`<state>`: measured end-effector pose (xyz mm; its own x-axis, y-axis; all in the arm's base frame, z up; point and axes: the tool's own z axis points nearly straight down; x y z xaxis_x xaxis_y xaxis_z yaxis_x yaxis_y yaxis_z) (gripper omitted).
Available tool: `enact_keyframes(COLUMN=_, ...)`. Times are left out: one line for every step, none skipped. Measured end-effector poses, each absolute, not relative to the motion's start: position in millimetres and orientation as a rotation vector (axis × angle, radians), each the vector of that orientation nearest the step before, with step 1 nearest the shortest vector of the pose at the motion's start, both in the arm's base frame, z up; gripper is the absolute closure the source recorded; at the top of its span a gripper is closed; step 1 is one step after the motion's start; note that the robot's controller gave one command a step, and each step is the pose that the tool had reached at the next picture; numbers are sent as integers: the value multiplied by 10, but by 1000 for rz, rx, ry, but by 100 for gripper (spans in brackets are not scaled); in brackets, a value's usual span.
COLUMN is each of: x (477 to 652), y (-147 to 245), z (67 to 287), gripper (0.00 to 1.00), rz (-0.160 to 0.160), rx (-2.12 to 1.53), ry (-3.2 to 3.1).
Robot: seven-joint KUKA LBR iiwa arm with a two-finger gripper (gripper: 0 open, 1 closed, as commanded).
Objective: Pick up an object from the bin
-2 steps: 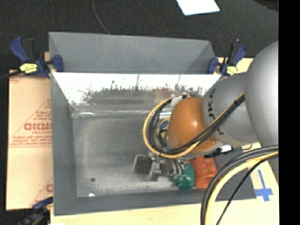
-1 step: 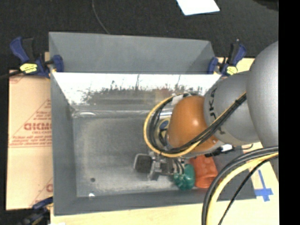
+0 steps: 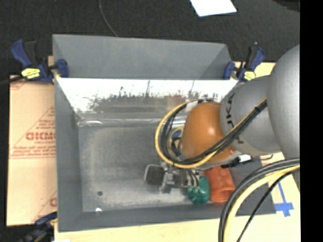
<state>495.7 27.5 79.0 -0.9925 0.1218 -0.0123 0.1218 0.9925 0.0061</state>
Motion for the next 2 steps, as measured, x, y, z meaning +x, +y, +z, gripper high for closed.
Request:
enact_keyframes(x=4963, y=272, z=852, gripper=100, rz=9, rx=192, ry=3120)
enact_keyframes(x=4961, y=270, z=1034, gripper=100, rz=10, rx=193, ry=3121)
